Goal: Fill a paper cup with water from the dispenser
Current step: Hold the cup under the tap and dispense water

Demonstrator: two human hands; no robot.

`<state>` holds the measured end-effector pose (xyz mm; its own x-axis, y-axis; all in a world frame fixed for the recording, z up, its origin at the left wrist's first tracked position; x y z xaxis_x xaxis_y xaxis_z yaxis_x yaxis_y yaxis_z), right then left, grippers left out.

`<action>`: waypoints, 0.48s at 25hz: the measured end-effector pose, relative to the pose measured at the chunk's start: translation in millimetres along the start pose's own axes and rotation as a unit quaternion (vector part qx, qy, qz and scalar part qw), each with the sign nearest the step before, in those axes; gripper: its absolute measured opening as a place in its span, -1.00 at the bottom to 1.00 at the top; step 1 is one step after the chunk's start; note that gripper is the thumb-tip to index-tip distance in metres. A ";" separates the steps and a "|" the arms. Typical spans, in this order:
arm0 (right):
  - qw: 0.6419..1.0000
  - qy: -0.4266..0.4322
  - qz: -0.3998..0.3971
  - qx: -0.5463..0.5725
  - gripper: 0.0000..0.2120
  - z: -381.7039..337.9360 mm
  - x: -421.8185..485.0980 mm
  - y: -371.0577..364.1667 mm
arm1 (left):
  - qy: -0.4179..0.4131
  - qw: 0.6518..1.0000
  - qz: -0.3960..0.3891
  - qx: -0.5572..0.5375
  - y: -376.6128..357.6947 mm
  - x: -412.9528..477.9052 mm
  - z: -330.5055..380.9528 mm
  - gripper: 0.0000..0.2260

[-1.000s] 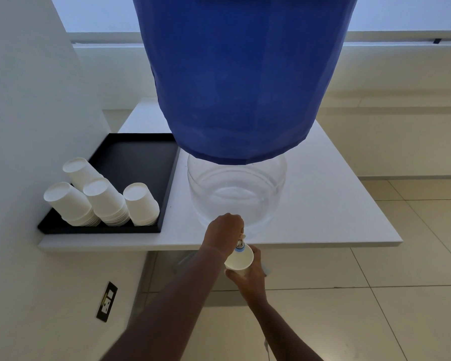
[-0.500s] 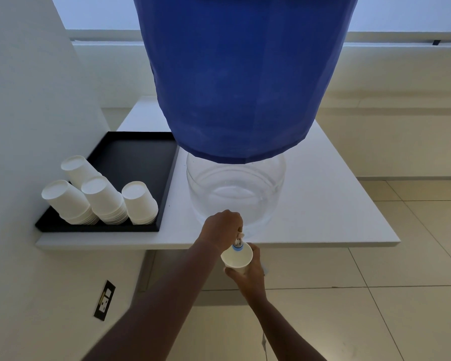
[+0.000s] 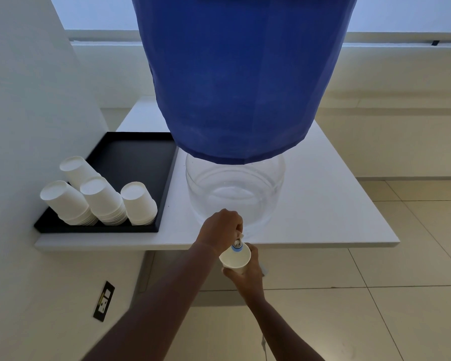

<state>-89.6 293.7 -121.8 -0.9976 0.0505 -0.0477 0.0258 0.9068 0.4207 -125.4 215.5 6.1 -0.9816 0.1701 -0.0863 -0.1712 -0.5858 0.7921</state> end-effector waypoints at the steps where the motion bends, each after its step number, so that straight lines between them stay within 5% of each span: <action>1: 1.000 0.000 0.000 0.002 -0.37 0.4 0.1 -0.2 | 0.002 1.000 0.001 -0.003 0.0 0.3 -0.9 -0.89; 12: 1.000 0.009 -0.002 0.001 -0.36 1.7 1.0 -1.5 | 0.023 0.998 -0.012 -0.061 -2.3 5.3 -9.4 -0.91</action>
<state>-90.6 293.1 -124.0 -0.9987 0.0400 -0.0330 0.0225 0.9074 0.4196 -131.1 210.2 -1.9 -0.9794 0.1504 -0.1347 -0.2013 -0.6749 0.7099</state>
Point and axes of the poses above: each hand's wrist, its own x-axis towards the middle knuckle, its own y-axis out of the back of the hand, z = x × y, the point moved 10 cm from there along x, towards the middle knuckle, and after that the axes turned 12 degrees about -x, right-handed, at the moved point
